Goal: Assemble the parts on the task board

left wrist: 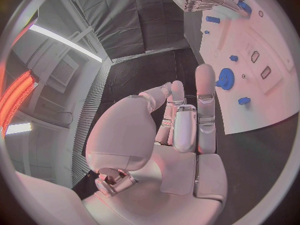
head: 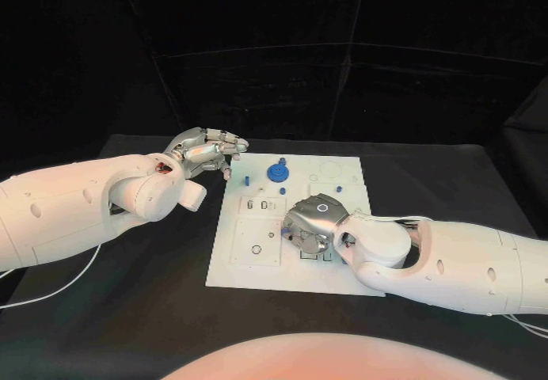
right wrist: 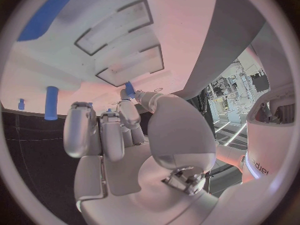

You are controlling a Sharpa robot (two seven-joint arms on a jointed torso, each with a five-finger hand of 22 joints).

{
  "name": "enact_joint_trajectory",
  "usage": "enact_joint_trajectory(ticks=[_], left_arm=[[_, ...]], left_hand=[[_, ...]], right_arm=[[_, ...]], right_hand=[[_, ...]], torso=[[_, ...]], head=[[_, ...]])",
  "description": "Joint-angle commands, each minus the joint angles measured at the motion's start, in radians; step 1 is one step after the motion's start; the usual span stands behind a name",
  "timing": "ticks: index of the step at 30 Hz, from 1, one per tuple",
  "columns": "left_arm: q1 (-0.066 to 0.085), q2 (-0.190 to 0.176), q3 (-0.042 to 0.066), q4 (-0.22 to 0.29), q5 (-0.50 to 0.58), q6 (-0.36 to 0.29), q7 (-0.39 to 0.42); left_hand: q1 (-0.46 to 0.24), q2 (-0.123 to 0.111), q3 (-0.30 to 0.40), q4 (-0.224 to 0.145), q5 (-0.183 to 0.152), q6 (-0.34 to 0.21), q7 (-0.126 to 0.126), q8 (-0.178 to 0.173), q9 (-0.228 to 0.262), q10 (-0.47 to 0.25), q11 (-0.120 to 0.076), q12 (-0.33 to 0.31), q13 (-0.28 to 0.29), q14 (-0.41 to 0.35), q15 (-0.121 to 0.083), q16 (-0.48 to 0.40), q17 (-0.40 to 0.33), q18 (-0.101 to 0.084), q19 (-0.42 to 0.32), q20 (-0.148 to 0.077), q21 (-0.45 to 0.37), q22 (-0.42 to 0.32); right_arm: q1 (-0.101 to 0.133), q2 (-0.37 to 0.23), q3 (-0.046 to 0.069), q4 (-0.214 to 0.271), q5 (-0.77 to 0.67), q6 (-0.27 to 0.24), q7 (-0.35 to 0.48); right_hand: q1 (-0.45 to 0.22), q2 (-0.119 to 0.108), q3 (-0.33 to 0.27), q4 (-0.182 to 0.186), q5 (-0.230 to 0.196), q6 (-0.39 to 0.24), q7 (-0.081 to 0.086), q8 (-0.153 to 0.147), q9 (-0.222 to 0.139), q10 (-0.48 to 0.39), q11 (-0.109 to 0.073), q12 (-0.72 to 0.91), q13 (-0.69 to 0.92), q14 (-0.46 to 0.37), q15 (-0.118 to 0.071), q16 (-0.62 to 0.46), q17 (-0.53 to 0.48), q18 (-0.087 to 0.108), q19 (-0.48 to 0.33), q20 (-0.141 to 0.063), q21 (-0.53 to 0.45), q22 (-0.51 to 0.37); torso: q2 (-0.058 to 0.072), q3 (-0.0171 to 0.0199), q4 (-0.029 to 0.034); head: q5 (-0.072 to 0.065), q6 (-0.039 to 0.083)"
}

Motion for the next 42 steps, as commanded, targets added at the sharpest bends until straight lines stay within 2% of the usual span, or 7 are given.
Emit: enact_joint_trajectory(ticks=[1, 8, 13, 18, 35, 39, 42], left_arm=[[0.001, 0.0, 0.001, 0.001, 0.003, 0.012, -0.002], [0.001, 0.0, 0.001, 0.001, 0.003, 0.013, -0.003], [0.001, 0.001, 0.0, 0.0, 0.003, 0.014, -0.005], [0.001, 0.001, 0.0, -0.001, 0.003, 0.015, -0.005], [0.001, 0.002, 0.0, -0.002, 0.003, 0.016, -0.007], [0.001, 0.002, 0.0, -0.003, 0.003, 0.016, -0.008], [0.001, 0.002, 0.0, -0.003, 0.003, 0.016, -0.008]], left_hand=[[-0.006, 0.001, -0.005, -0.001, -0.006, -0.002, 0.005, -0.005, -0.001, -0.005, 0.002, -0.001, -0.002, 0.002, 0.009, 0.0, 0.001, 0.013, 0.007, -0.002, -0.003, 0.002], [-0.007, 0.001, -0.006, 0.0, -0.006, -0.002, 0.006, -0.005, -0.002, -0.006, 0.002, 0.0, -0.002, 0.002, 0.009, 0.0, 0.002, 0.013, 0.007, -0.002, -0.003, 0.002], [-0.007, 0.001, -0.006, 0.0, -0.006, -0.002, 0.006, -0.005, -0.002, -0.006, 0.002, 0.0, -0.002, 0.002, 0.009, 0.0, 0.002, 0.013, 0.007, -0.002, -0.003, 0.002], [-0.007, 0.001, -0.006, 0.0, -0.006, -0.002, 0.006, -0.005, -0.002, -0.006, 0.002, 0.0, -0.002, 0.002, 0.009, 0.0, 0.002, 0.013, 0.007, -0.002, -0.003, 0.002], [-0.007, 0.002, -0.007, 0.001, -0.006, -0.004, 0.006, -0.005, -0.003, -0.007, 0.002, 0.0, -0.003, 0.003, 0.009, 0.002, 0.005, 0.013, 0.009, -0.002, 0.0, 0.006], [-0.007, 0.002, -0.007, 0.001, -0.006, -0.004, 0.006, -0.005, -0.003, -0.007, 0.002, 0.0, -0.003, 0.003, 0.009, 0.002, 0.005, 0.013, 0.009, -0.002, 0.0, 0.006], [-0.007, 0.002, -0.007, 0.001, -0.006, -0.004, 0.006, -0.005, -0.003, -0.007, 0.002, 0.0, -0.003, 0.003, 0.009, 0.002, 0.005, 0.013, 0.009, -0.002, 0.0, 0.006]], right_arm=[[0.001, 0.0, 0.001, 0.0, 0.001, -0.002, 0.005], [0.001, -0.001, 0.001, 0.0, 0.002, -0.011, 0.003], [0.001, -0.002, 0.001, 0.001, 0.002, -0.031, -0.003], [0.001, -0.003, 0.001, 0.001, 0.004, -0.041, -0.006], [0.001, -0.003, 0.001, 0.002, 0.015, -0.042, -0.003], [0.001, -0.002, 0.001, 0.001, 0.023, -0.023, 0.011], [0.002, -0.002, 0.001, 0.0, 0.027, -0.014, 0.017]], right_hand=[[-0.011, 0.001, 0.008, 0.003, -0.007, -0.005, 0.0, -0.007, 0.0, -0.001, 0.01, -0.005, -0.001, 0.082, 0.01, -0.001, 0.164, -0.014, -0.001, 0.006, -0.004, 0.0], [-0.015, -0.006, 0.011, 0.003, -0.011, -0.011, 0.001, -0.009, -0.001, -0.002, 0.011, -0.005, -0.001, 0.082, 0.011, -0.002, 0.163, -0.014, -0.002, 0.006, -0.004, -0.001], [-0.025, -0.061, 0.009, -0.016, 0.014, -0.035, 0.008, -0.012, -0.002, -0.008, 0.015, -0.008, -0.005, 0.081, 0.014, -0.003, 0.161, -0.014, -0.002, 0.009, -0.005, -0.001], [-0.036, -0.08, 0.005, -0.017, 0.017, -0.038, 0.008, -0.01, -0.001, -0.007, 0.016, -0.007, -0.005, 0.081, 0.015, -0.004, 0.161, -0.014, -0.001, 0.011, -0.004, 0.0], [-0.047, -0.096, 0.0, -0.015, 0.01, -0.038, 0.007, -0.009, 0.0, -0.007, 0.016, -0.006, -0.004, 0.081, 0.016, -0.004, 0.161, -0.013, -0.002, 0.011, -0.005, -0.001], [-0.025, -0.146, -0.03, -0.05, 0.031, -0.038, 0.006, -0.008, 0.001, -0.005, 0.015, -0.003, -0.003, 0.081, 0.015, -0.004, 0.161, -0.013, -0.003, 0.01, -0.006, -0.002], [-0.001, -0.158, -0.064, -0.071, 0.036, -0.033, 0.005, -0.005, 0.002, -0.004, 0.014, -0.001, -0.003, 0.081, 0.014, -0.003, 0.162, -0.013, -0.003, 0.009, -0.006, -0.002]], torso=[[0.0, 0.0004, -0.0003], [0.0, 0.0006, -0.0006], [0.0, 0.0006, -0.0002], [0.0, 0.0009, -0.0006], [0.0, 0.0, -0.0001], [0.0, 0.0004, -0.0008], [0.001, 0.0005, -0.0006]], head=[[0.0, 0.0], [0.0, 0.0], [-0.001, 0.001], [-0.001, 0.001], [-0.002, 0.0], [-0.002, 0.0], [-0.002, 0.0]])
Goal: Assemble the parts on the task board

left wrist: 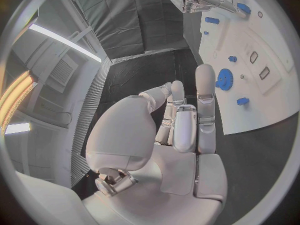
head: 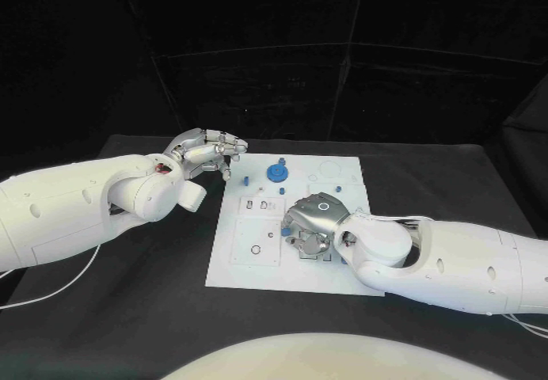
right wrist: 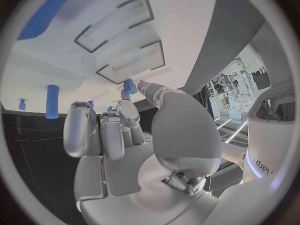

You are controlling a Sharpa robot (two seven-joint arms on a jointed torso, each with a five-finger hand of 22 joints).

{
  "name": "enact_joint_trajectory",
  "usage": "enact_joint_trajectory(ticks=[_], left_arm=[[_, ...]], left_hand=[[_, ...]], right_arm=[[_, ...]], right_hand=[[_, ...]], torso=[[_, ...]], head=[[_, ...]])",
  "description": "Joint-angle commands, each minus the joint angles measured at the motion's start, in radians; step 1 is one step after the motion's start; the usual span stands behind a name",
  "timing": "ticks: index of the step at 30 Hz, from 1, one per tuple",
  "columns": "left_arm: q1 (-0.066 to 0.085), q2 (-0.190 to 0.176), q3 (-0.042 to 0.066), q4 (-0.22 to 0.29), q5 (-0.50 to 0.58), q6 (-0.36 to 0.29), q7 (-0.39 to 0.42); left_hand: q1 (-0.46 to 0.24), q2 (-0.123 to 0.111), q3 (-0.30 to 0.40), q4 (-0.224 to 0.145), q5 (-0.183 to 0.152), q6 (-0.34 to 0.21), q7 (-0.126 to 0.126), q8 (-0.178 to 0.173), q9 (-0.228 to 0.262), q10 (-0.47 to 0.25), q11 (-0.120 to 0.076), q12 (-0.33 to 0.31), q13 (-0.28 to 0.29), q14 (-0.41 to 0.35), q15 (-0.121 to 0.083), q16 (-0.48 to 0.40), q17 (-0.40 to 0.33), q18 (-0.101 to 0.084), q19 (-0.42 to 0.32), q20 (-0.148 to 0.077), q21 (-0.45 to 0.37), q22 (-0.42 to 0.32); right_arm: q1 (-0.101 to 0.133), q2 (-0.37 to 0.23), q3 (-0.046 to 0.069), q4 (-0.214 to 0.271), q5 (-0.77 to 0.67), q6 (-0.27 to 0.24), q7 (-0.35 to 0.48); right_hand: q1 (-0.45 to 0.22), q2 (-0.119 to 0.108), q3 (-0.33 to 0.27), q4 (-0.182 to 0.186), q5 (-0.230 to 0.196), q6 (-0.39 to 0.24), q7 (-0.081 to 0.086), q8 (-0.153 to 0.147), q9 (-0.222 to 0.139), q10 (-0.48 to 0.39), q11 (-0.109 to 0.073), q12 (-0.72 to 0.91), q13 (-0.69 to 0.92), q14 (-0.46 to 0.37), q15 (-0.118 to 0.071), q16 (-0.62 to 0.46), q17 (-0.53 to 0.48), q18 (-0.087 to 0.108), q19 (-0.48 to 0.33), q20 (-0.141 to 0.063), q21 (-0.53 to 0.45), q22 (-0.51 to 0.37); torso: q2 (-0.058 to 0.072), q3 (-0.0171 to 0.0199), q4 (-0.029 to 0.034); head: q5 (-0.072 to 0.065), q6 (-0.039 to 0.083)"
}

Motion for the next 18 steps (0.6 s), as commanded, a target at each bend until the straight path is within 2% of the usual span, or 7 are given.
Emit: enact_joint_trajectory(ticks=[1, 6, 9, 13, 18], left_arm=[[0.001, 0.001, 0.001, 0.0, 0.003, 0.01, 0.001], [0.001, 0.001, 0.001, -0.001, 0.003, 0.01, 0.0], [0.001, 0.001, 0.001, -0.001, 0.003, 0.009, 0.0], [0.001, 0.002, 0.0, -0.002, 0.003, 0.009, 0.0], [0.001, 0.002, 0.0, -0.004, 0.003, 0.009, 0.0]], left_hand=[[-0.007, 0.002, -0.007, 0.001, -0.006, -0.004, 0.006, -0.005, -0.001, -0.007, 0.002, 0.0, -0.001, 0.003, 0.009, 0.002, 0.001, 0.013, 0.009, -0.002, 0.0, 0.001], [-0.007, 0.002, -0.007, 0.001, -0.006, -0.004, 0.006, -0.005, -0.001, -0.007, 0.002, 0.0, -0.001, 0.003, 0.009, 0.002, 0.001, 0.013, 0.009, -0.002, 0.0, 0.001], [-0.007, 0.002, -0.007, 0.001, -0.006, -0.004, 0.006, -0.005, -0.001, -0.007, 0.002, 0.0, -0.001, 0.003, 0.009, 0.002, 0.001, 0.013, 0.009, -0.002, 0.0, 0.001], [-0.007, 0.002, -0.007, 0.001, -0.006, -0.004, 0.006, -0.005, -0.001, -0.007, 0.002, 0.0, -0.001, 0.003, 0.009, 0.002, 0.001, 0.013, 0.009, -0.002, 0.0, 0.001], [-0.007, 0.002, -0.007, 0.001, -0.006, -0.004, 0.006, -0.005, -0.001, -0.007, 0.002, 0.0, -0.001, 0.003, 0.009, 0.002, 0.001, 0.013, 0.009, -0.002, 0.0, 0.001]], right_arm=[[0.001, 0.001, 0.001, 0.0, 0.011, 0.017, 0.019], [0.002, 0.003, 0.001, -0.003, 0.013, 0.018, 0.021], [0.002, 0.003, 0.001, -0.005, 0.013, 0.007, 0.019], [0.002, 0.003, 0.001, -0.005, 0.014, -0.011, 0.016], [0.002, 0.005, 0.001, -0.006, 0.014, -0.03, 0.015]], right_hand=[[0.024, -0.009, -0.032, -0.019, -0.008, 0.003, -0.002, 0.0, 0.002, 0.005, 0.005, 0.006, 0.001, 0.081, 0.006, -0.003, 0.163, -0.013, 0.001, 0.006, -0.006, 0.0], [0.067, -0.002, -0.069, -0.047, -0.026, 0.007, -0.002, 0.0, 0.002, 0.007, 0.004, 0.008, 0.003, 0.082, 0.005, -0.002, 0.165, -0.013, 0.002, 0.005, -0.006, 0.001], [0.087, 0.016, -0.076, -0.056, -0.029, 0.014, -0.002, 0.003, 0.002, 0.009, 0.004, 0.011, 0.005, 0.082, 0.005, 0.0, 0.168, -0.014, 0.003, 0.004, -0.004, 0.004], [0.101, 0.041, -0.076, -0.059, -0.026, 0.024, -0.002, 0.007, 0.004, 0.014, 0.002, 0.019, 0.012, 0.083, 0.005, 0.003, 0.173, -0.015, 0.006, 0.004, -0.001, 0.01], [0.104, 0.053, -0.078, -0.059, -0.024, 0.033, -0.004, 0.01, 0.005, 0.02, 0.001, 0.028, 0.02, 0.084, 0.004, 0.005, 0.176, -0.016, 0.008, 0.004, 0.001, 0.013]], torso=[[0.001, 0.0002, 0.0002], [0.0, -0.0002, 0.0011], [0.0, 0.0001, 0.0008], [0.0, 0.0002, 0.0003], [0.001, 0.0003, 0.0002]], head=[[0.0, 0.0], [0.0, -0.001], [0.001, -0.001], [0.001, -0.001], [0.0, -0.001]])
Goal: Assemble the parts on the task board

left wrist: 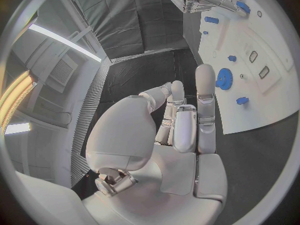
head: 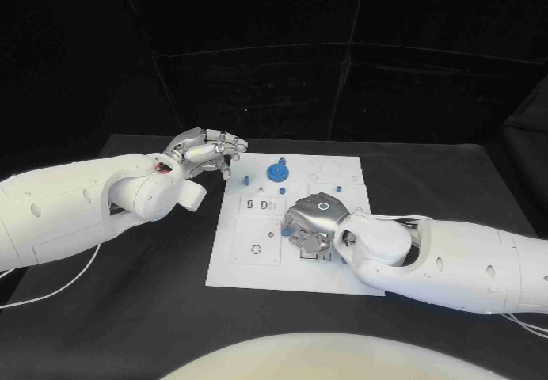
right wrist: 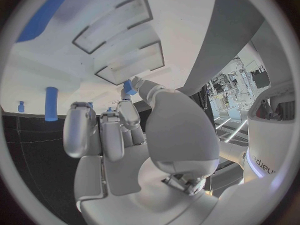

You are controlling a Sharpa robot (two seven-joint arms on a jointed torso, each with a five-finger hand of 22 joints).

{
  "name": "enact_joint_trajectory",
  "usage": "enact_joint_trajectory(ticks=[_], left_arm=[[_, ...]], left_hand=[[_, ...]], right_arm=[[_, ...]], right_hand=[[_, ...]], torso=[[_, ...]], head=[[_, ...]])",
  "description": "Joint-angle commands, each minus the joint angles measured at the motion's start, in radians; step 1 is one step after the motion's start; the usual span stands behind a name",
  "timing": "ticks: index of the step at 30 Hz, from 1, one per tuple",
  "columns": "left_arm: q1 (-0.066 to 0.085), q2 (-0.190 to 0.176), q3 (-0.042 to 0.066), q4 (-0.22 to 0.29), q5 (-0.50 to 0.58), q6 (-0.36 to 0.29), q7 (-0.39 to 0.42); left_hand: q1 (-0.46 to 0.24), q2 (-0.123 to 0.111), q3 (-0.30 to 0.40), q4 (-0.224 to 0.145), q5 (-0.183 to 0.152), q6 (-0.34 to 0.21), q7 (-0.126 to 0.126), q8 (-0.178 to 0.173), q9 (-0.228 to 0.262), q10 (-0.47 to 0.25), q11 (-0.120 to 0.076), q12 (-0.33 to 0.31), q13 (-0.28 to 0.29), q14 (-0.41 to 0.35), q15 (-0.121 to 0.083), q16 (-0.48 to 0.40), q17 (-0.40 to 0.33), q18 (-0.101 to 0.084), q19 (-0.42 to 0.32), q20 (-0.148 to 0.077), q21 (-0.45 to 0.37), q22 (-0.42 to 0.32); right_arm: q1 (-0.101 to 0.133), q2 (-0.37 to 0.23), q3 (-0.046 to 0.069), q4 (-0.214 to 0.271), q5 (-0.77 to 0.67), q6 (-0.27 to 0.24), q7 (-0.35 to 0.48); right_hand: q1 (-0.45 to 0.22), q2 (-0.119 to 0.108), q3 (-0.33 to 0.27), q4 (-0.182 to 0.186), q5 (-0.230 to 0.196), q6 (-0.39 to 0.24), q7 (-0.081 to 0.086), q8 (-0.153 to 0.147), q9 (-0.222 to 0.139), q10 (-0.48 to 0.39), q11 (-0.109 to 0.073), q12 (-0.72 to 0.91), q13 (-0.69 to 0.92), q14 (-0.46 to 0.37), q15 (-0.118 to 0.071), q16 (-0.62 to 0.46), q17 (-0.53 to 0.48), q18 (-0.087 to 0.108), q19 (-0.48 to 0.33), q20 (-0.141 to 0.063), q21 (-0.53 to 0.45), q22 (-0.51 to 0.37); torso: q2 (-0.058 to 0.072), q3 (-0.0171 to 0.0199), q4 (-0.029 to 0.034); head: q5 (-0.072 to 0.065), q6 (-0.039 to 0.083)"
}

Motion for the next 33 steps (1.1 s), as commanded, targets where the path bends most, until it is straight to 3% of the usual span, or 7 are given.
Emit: enact_joint_trajectory(ticks=[1, 18, 22, 27, 33], left_arm=[[0.001, 0.001, 0.001, -0.001, 0.003, 0.008, 0.001], [0.001, 0.003, 0.0, -0.003, 0.003, 0.009, 0.0], [0.001, 0.003, 0.0, -0.002, 0.003, 0.008, -0.001], [0.001, 0.002, 0.0, -0.002, 0.003, 0.008, -0.004], [0.001, 0.002, 0.0, -0.002, 0.003, 0.007, -0.005]], left_hand=[[-0.007, 0.002, -0.007, 0.001, -0.006, -0.004, 0.006, -0.005, -0.001, -0.007, 0.002, 0.0, -0.002, 0.003, 0.009, 0.002, 0.001, 0.013, 0.009, -0.002, 0.0, 0.001], [-0.006, 0.003, -0.007, 0.001, -0.006, -0.005, 0.006, -0.005, -0.002, -0.008, 0.002, 0.0, -0.003, 0.003, 0.009, 0.002, 0.001, 0.013, 0.01, -0.001, 0.0, 0.001], [-0.006, 0.003, -0.007, 0.001, -0.006, -0.005, 0.006, -0.005, -0.002, -0.008, 0.002, 0.0, -0.003, 0.003, 0.009, 0.002, 0.001, 0.013, 0.01, -0.001, 0.0, 0.001], [-0.006, 0.003, -0.007, 0.001, -0.006, -0.005, 0.006, -0.005, -0.002, -0.008, 0.002, 0.0, -0.003, 0.003, 0.009, 0.002, 0.001, 0.013, 0.01, -0.001, 0.0, 0.001], [-0.006, 0.003, -0.007, 0.001, -0.006, -0.005, 0.006, -0.005, -0.002, -0.008, 0.002, 0.0, -0.003, 0.003, 0.009, 0.002, 0.001, 0.013, 0.01, -0.001, 0.0, 0.001]], right_arm=[[0.001, 0.002, 0.001, 0.0, 0.001, -0.032, 0.003], [0.001, 0.016, 0.001, -0.01, 0.009, -0.023, 0.009], [0.001, 0.017, 0.001, -0.014, 0.009, -0.022, 0.009], [0.001, 0.017, 0.001, -0.016, 0.006, -0.03, 0.008], [0.001, 0.016, 0.001, -0.016, 0.002, -0.043, 0.017]], right_hand=[[-0.001, 0.014, -0.005, -0.002, 0.0, 0.009, -0.001, 0.005, 0.002, 0.009, -0.002, 0.008, 0.003, 0.084, 0.004, 0.005, 0.176, -0.016, 0.004, 0.0, 0.001, 0.002], [0.0, 0.013, -0.025, -0.006, 0.002, 0.022, -0.006, 0.01, 0.002, 0.011, -0.006, 0.012, 0.006, 0.084, 0.001, 0.006, 0.177, -0.016, 0.005, -0.002, 0.002, 0.003], [0.022, 0.029, -0.019, -0.02, 0.005, 0.033, -0.01, 0.016, 0.003, 0.011, -0.01, 0.014, 0.008, 0.085, -0.002, 0.007, 0.179, -0.016, 0.006, -0.004, 0.003, 0.005], [0.079, 0.074, 0.003, -0.057, 0.0, 0.06, -0.018, 0.032, 0.008, 0.013, -0.016, 0.018, 0.012, 0.086, -0.008, 0.011, 0.186, -0.017, 0.006, -0.01, 0.004, 0.008], [0.103, 0.092, 0.004, -0.08, -0.009, 0.076, -0.022, 0.043, 0.01, 0.02, -0.019, 0.027, 0.02, 0.088, -0.013, 0.016, 0.194, -0.017, 0.007, -0.015, 0.005, 0.01]], torso=[[0.001, 0.0002, -0.0006], [0.0, -0.0009, -0.0002], [0.0, -0.0006, 0.0003], [0.0, 0.0, -0.0007], [0.0, -0.0001, -0.0005]], head=[[0.0, 0.0], [0.0, -0.001], [-0.001, -0.002], [0.001, -0.002], [0.001, -0.002]])
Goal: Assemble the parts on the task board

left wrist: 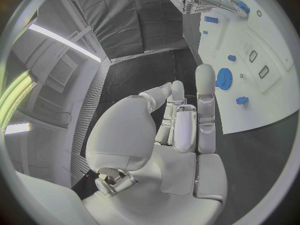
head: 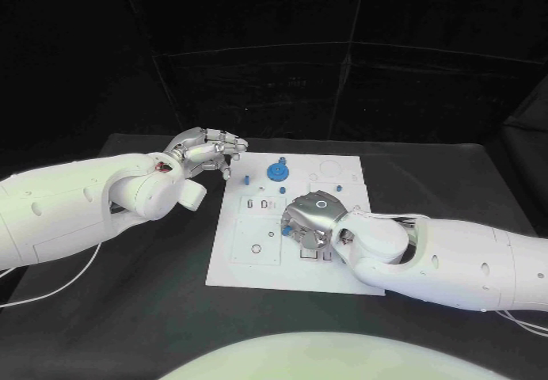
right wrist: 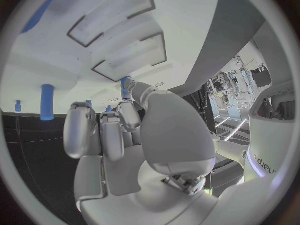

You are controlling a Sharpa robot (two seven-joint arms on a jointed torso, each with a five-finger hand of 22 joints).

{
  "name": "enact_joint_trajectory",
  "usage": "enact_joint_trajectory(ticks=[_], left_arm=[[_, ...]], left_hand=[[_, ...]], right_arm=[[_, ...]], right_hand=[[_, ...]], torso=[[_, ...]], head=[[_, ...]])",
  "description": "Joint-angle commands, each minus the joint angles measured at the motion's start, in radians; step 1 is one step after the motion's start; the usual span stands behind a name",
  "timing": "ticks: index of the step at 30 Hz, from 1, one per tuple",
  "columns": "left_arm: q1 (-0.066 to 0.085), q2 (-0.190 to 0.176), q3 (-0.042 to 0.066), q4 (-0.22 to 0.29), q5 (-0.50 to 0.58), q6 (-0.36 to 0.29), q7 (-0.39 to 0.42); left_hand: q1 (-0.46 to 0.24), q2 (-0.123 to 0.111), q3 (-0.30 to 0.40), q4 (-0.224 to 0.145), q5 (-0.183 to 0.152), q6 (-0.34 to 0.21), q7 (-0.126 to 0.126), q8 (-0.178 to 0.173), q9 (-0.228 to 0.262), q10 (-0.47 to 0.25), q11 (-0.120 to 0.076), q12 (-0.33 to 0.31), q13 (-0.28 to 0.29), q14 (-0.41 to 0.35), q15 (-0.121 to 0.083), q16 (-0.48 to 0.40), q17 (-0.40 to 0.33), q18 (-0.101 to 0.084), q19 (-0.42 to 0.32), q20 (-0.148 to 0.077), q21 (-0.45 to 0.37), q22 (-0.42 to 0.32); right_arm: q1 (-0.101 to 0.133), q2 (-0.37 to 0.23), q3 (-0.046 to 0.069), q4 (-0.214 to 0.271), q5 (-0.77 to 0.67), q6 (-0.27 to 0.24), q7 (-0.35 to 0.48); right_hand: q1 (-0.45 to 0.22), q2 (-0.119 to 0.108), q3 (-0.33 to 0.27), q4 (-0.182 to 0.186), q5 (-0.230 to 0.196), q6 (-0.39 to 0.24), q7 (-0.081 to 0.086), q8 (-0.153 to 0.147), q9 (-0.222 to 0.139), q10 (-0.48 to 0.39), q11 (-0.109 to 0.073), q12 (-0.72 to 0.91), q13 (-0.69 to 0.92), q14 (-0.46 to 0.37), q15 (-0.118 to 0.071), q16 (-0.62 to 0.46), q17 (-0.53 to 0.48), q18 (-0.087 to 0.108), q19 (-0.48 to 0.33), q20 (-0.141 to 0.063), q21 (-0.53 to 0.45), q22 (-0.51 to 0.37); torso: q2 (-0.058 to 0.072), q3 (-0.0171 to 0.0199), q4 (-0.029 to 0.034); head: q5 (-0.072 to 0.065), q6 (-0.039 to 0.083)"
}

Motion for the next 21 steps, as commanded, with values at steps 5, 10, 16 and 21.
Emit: enact_joint_trajectory(ticks=[5, 10, 16, 21], left_arm=[[0.001, 0.0, 0.001, 0.001, 0.003, 0.007, -0.003], [0.001, 0.0, 0.001, 0.001, 0.003, 0.007, -0.004], [0.001, 0.0, 0.001, 0.003, 0.003, 0.007, -0.006], [0.001, 0.0, 0.001, 0.003, 0.003, 0.008, -0.008]], left_hand=[[-0.006, 0.003, -0.007, 0.001, -0.006, -0.005, 0.006, -0.005, -0.001, -0.004, -0.001, 0.0, -0.001, 0.003, 0.009, 0.002, 0.001, 0.013, 0.006, 0.002, 0.0, 0.001], [-0.006, 0.003, -0.007, 0.001, -0.006, -0.005, 0.006, -0.005, -0.001, -0.004, -0.001, 0.0, -0.001, 0.003, 0.009, 0.002, 0.001, 0.013, 0.006, 0.002, 0.0, 0.001], [-0.006, 0.004, -0.008, 0.001, -0.005, -0.006, 0.006, -0.005, -0.002, -0.006, -0.001, 0.0, -0.002, 0.003, 0.009, 0.002, 0.0, 0.013, 0.007, 0.002, -0.001, 0.0], [-0.006, 0.004, -0.008, 0.001, -0.005, -0.006, 0.006, -0.005, -0.002, -0.006, -0.001, 0.0, -0.002, 0.003, 0.009, 0.002, 0.0, 0.013, 0.007, 0.002, -0.001, 0.0]], right_arm=[[0.001, 0.0, 0.0, 0.001, -0.008, -0.04, 0.02], [0.001, -0.005, 0.001, 0.007, -0.008, -0.051, 0.025], [0.019, -0.023, 0.002, 0.025, 0.011, -0.046, 0.056], [0.051, -0.023, 0.003, 0.016, 0.032, -0.021, 0.09]], right_hand=[[0.012, 0.02, -0.007, -0.011, -0.011, 0.024, -0.004, 0.015, 0.007, 0.012, -0.008, 0.011, 0.008, 0.09, -0.011, 0.009, 0.197, -0.017, 0.0, -0.011, 0.006, 0.002], [0.008, 0.026, -0.014, -0.011, -0.012, 0.028, -0.007, 0.02, 0.008, 0.015, -0.01, 0.013, 0.009, 0.09, -0.013, 0.01, 0.198, -0.017, 0.001, -0.013, 0.007, 0.004], [-0.009, 0.017, -0.038, -0.007, -0.014, 0.026, -0.01, 0.022, 0.008, 0.015, -0.013, 0.012, 0.009, 0.09, -0.016, 0.01, 0.199, -0.018, 0.001, -0.016, 0.007, 0.004], [-0.019, 0.014, -0.052, -0.003, -0.012, 0.025, -0.012, 0.023, 0.007, 0.015, -0.014, 0.012, 0.009, 0.091, -0.017, 0.01, 0.2, -0.018, 0.001, -0.017, 0.007, 0.004]], torso=[[0.0, 0.0002, 0.0001], [0.0, 0.0, -0.0002], [0.0, -0.0008, 0.0], [-0.001, -0.0013, 0.0023]], head=[[0.0, 0.0], [0.0, 0.0], [-0.002, 0.004], [-0.004, 0.006]])
